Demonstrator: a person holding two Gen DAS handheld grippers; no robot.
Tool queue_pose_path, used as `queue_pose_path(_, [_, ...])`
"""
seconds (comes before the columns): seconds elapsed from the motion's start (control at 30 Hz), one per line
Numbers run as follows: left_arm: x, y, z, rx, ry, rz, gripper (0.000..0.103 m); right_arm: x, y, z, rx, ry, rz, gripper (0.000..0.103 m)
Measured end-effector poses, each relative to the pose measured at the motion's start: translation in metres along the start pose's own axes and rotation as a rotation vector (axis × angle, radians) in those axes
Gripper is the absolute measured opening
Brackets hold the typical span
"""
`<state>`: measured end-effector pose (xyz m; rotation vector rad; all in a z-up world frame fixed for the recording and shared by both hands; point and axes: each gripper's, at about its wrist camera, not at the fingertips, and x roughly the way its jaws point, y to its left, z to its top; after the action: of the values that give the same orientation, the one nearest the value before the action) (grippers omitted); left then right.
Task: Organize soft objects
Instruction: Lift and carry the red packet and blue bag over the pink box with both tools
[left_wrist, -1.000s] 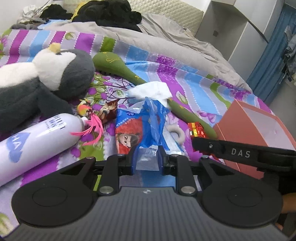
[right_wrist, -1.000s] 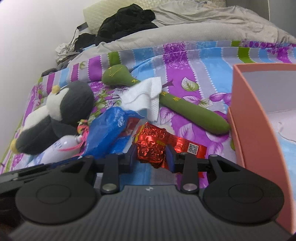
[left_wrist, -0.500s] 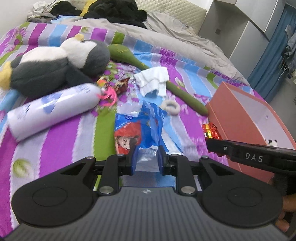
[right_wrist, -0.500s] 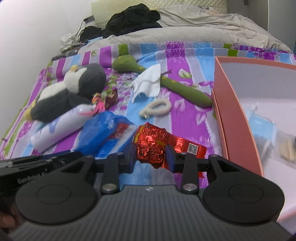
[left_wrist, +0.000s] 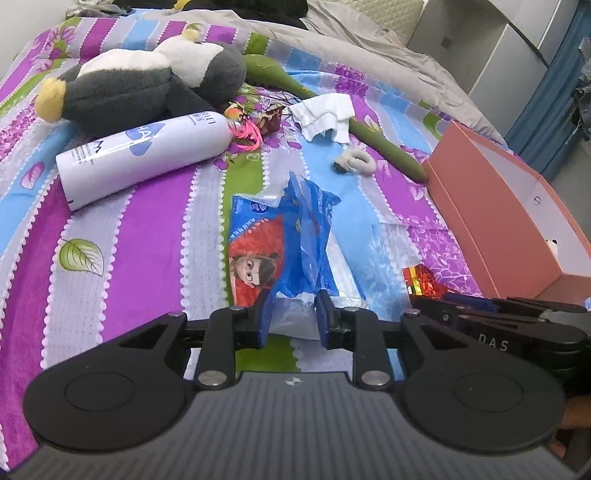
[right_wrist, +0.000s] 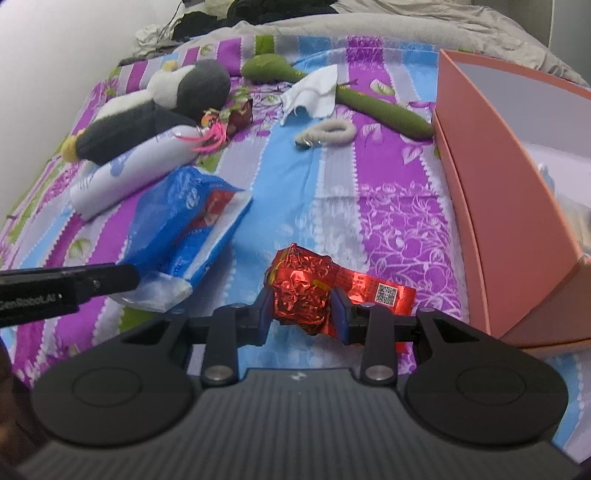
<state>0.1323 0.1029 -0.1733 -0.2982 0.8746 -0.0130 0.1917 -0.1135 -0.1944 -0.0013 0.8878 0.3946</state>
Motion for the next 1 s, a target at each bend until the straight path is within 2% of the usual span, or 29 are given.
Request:
queue_pose_path(0.1, [0.000, 0.000, 0.001, 0.000, -0.018, -0.008, 0.051, 0.001, 0.001, -0.002, -0.011, 0.005, -0.006, 0.037])
queue_pose_path(0.3, [0.009, -0.007, 0.008, 0.004, -0.028, -0.028, 0.052, 0.010, 0.001, -0.006, -0.007, 0.034, -0.001, 0.037])
queue_pose_path(0.37, [0.019, -0.010, 0.009, 0.010, -0.020, -0.007, 0.052, 0.019, 0.000, -0.005, 0.018, 0.050, 0.003, 0.037])
queue_pose_path(0.53, [0.037, -0.020, 0.010, 0.060, -0.013, 0.016, 0.051, 0.025, 0.005, -0.007, -0.021, 0.050, 0.000, 0.037])
queue_pose_path(0.63, [0.048, -0.023, 0.011, 0.069, 0.021, 0.014, 0.041, 0.024, 0.003, -0.005, -0.014, 0.054, 0.008, 0.037])
queue_pose_path(0.67, [0.051, -0.025, 0.012, 0.082, 0.023, 0.026, 0.031, 0.023, 0.002, -0.004, -0.009, 0.057, 0.012, 0.038])
queue_pose_path(0.8, [0.051, -0.026, 0.017, 0.106, 0.020, 0.064, 0.012, 0.018, 0.002, 0.000, -0.004, 0.056, 0.021, 0.037])
queue_pose_path(1.0, [0.024, -0.028, 0.030, 0.089, -0.021, 0.051, 0.007, 0.001, 0.002, 0.008, -0.002, 0.016, 0.020, 0.037])
